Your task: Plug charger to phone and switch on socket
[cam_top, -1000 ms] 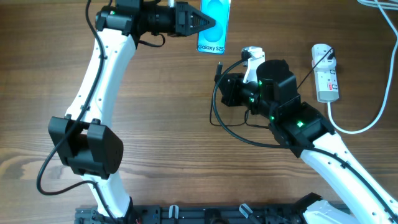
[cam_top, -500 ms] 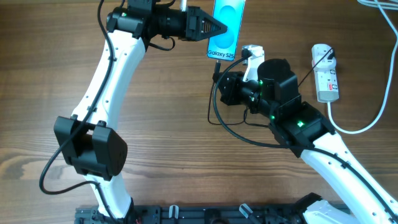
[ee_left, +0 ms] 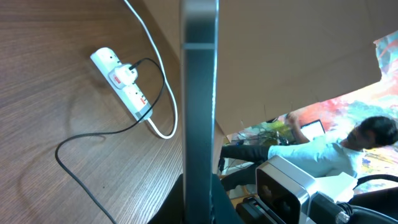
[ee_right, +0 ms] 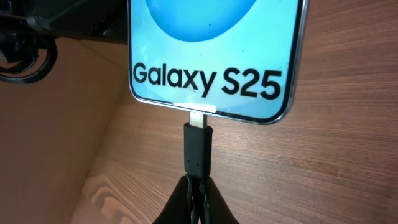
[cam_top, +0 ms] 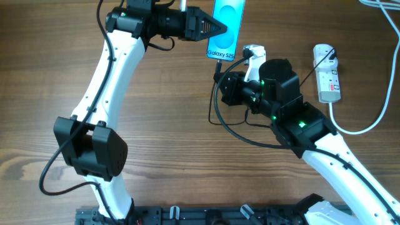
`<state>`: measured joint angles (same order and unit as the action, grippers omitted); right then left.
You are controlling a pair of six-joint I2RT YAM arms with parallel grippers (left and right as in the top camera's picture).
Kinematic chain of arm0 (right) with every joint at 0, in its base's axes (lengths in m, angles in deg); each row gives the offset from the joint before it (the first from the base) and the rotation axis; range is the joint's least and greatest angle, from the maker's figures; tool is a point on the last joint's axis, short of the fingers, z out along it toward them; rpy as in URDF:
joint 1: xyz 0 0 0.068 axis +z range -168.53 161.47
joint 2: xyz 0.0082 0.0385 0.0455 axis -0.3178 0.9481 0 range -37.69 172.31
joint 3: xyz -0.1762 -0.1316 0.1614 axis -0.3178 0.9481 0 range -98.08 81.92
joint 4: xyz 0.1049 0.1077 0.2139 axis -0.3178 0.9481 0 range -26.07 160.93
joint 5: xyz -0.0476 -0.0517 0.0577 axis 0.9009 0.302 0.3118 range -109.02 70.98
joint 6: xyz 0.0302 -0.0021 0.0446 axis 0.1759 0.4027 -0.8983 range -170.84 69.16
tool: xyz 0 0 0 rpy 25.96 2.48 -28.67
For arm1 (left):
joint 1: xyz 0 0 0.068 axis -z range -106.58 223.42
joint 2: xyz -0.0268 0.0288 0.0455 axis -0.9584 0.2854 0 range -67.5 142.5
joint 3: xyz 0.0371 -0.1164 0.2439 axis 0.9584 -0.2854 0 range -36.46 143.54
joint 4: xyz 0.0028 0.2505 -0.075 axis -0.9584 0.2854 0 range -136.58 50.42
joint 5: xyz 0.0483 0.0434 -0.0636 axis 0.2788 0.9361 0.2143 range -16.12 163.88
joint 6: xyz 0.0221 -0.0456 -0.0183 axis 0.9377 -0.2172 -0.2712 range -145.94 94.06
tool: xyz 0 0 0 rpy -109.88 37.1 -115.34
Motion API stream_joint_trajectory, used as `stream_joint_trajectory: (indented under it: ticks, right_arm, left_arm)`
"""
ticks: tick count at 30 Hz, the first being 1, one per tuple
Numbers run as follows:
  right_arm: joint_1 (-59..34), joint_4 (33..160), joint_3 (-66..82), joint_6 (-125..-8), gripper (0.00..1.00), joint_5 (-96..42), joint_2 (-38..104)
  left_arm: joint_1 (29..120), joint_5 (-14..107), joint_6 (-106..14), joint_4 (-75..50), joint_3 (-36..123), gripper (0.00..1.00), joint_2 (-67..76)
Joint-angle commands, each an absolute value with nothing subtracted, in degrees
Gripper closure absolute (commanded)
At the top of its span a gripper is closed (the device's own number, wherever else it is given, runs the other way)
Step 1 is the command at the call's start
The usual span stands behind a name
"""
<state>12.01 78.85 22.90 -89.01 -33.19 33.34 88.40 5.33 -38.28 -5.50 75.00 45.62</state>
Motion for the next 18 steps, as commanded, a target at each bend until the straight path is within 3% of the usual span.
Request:
stream_joint_trajectory:
  ticks: [1, 18]
  right_arm:
    - [11.8, 78.3, 21.0, -89.4, 0.95, -34.1, 32.6]
    - [11.8, 78.3, 21.0, -88.3, 0.95, -33.7, 32.6]
  left_arm:
    - [88.2, 2.5, -36.6, -5.7, 75.3, 0.96, 43.2]
    - [88.2, 2.5, -36.8, -5.7, 75.3, 0.96, 43.2]
